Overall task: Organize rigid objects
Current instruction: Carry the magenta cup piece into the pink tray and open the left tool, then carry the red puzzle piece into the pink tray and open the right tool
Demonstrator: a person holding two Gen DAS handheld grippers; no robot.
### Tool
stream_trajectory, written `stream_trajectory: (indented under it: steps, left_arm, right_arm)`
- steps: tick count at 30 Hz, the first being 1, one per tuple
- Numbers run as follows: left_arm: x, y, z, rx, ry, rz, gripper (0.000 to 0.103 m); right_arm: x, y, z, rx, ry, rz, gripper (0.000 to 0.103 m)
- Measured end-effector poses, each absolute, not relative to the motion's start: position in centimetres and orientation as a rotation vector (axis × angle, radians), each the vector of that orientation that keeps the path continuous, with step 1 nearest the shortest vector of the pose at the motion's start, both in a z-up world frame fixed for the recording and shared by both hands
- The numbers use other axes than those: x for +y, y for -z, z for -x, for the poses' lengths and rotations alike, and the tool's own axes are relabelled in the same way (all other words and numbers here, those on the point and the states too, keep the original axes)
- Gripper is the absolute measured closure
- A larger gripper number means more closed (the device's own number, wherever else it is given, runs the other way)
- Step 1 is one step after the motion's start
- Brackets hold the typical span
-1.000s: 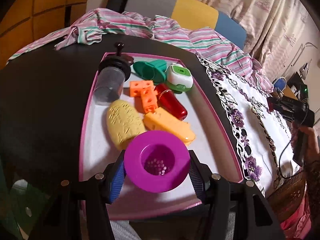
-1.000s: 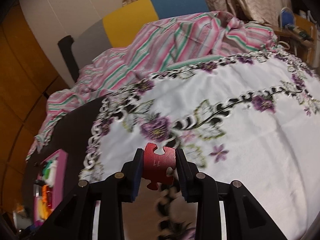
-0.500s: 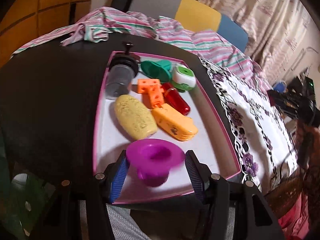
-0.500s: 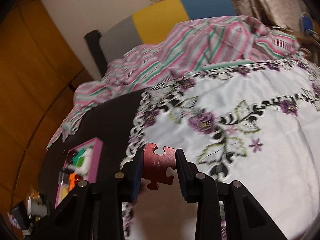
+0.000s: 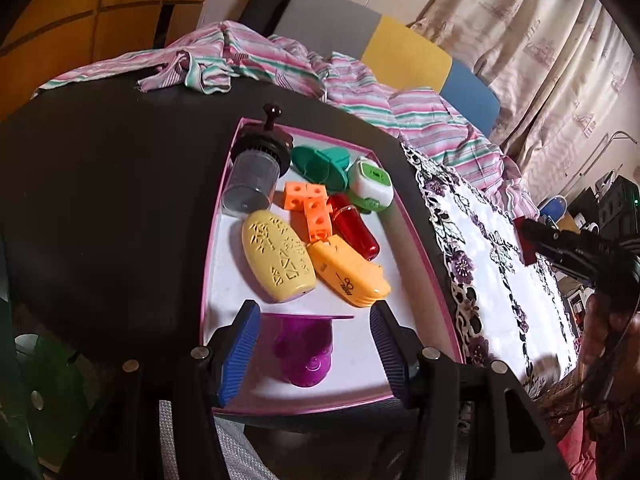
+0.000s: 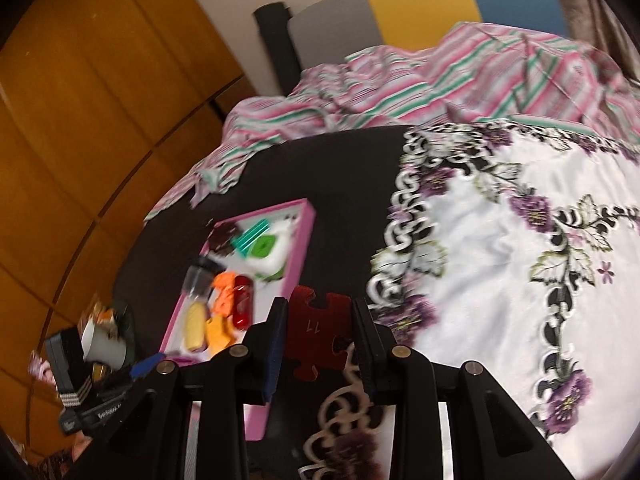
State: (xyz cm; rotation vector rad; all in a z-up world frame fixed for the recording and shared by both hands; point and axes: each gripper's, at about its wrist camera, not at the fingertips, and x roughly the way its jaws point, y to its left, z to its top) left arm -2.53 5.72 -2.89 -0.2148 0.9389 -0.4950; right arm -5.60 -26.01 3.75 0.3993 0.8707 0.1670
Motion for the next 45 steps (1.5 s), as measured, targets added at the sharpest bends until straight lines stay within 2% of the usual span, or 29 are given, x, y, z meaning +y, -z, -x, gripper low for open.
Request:
stream_trajectory:
  steps: [15,21,29,45]
  left_arm:
    - [7.9,1.0,3.3,0.870,0.463,0.263,0.045]
    - [7.9,1.2,2.8,0.910,0.433,0.261,0.044]
    - [8.4,0.6,3.1,0.875,0.332,0.211,0.040]
    - [8.5,-1.7,3.4,0.796,0.188,0.138,0.040]
  right_arm:
    - [-16.0,-1.2,4.7,1.018,-0.329,-0.272,0.071]
    - [-12.6,0.7,4.3,1.080,-0.343,-0.174,0.071]
    - [-10.5,3.6,3.6,1.166,-0.324,-0.142,0.071]
    - [-9.2,3.3,3.7,1.106,-0.271,-0.089,0.067]
